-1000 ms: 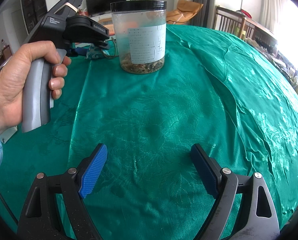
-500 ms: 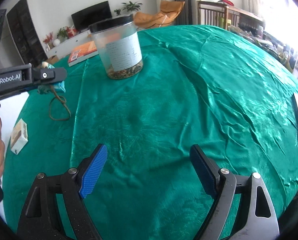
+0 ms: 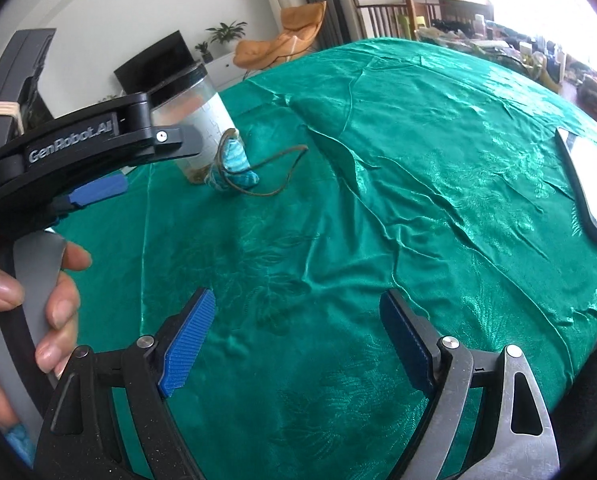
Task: Organize soft objects
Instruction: 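Move left tool back over the tissue pack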
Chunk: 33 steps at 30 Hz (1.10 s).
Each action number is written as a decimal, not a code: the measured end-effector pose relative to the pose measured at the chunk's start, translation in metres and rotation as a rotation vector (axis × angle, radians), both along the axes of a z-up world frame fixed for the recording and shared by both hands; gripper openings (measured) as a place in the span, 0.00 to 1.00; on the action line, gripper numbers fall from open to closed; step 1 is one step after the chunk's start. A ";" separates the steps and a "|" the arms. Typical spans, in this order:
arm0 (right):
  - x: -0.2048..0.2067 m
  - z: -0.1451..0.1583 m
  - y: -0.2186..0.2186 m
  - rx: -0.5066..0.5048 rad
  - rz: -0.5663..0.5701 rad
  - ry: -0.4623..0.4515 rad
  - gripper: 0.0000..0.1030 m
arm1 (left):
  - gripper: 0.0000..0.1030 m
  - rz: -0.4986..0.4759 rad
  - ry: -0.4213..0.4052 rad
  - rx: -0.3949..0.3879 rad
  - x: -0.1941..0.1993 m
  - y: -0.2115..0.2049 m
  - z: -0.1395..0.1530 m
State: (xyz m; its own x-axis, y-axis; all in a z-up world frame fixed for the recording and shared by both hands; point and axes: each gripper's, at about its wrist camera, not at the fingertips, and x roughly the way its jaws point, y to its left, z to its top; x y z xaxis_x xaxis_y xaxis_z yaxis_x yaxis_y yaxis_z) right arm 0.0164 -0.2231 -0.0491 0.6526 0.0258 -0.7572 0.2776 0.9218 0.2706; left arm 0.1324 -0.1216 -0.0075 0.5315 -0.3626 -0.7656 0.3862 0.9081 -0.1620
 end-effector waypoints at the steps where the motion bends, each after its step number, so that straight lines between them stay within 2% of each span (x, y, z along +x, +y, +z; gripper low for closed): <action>1: 0.001 -0.001 0.001 -0.001 0.002 0.009 0.84 | 0.98 0.023 -0.011 0.004 -0.011 0.015 0.001; 6: 0.003 -0.004 0.007 -0.023 0.012 0.034 0.84 | 0.98 0.078 -0.051 0.058 -0.090 0.075 -0.002; 10: 0.003 -0.004 0.012 -0.050 0.019 0.045 0.85 | 0.98 0.156 -0.005 0.087 -0.126 0.123 -0.017; 15: 0.009 -0.006 0.013 -0.098 0.025 0.063 0.85 | 0.98 0.328 0.041 0.146 -0.116 0.167 -0.028; 18: 0.010 -0.007 0.015 -0.122 0.028 0.071 0.85 | 0.98 0.379 0.043 0.188 -0.105 0.173 -0.031; 28: 0.013 -0.010 0.021 -0.174 0.037 0.092 0.85 | 0.98 0.376 0.005 0.305 -0.083 0.155 -0.029; 33: 0.014 -0.010 0.022 -0.181 0.038 0.095 0.85 | 0.98 0.380 0.003 0.318 -0.076 0.152 -0.030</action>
State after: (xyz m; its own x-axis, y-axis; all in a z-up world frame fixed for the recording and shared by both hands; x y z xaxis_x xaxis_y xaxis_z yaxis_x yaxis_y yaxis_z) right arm 0.0303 -0.2007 -0.0591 0.5791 -0.0934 -0.8099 0.2583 0.9632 0.0736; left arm 0.0564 0.0304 -0.0377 0.5781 0.1077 -0.8088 0.0184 0.9893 0.1449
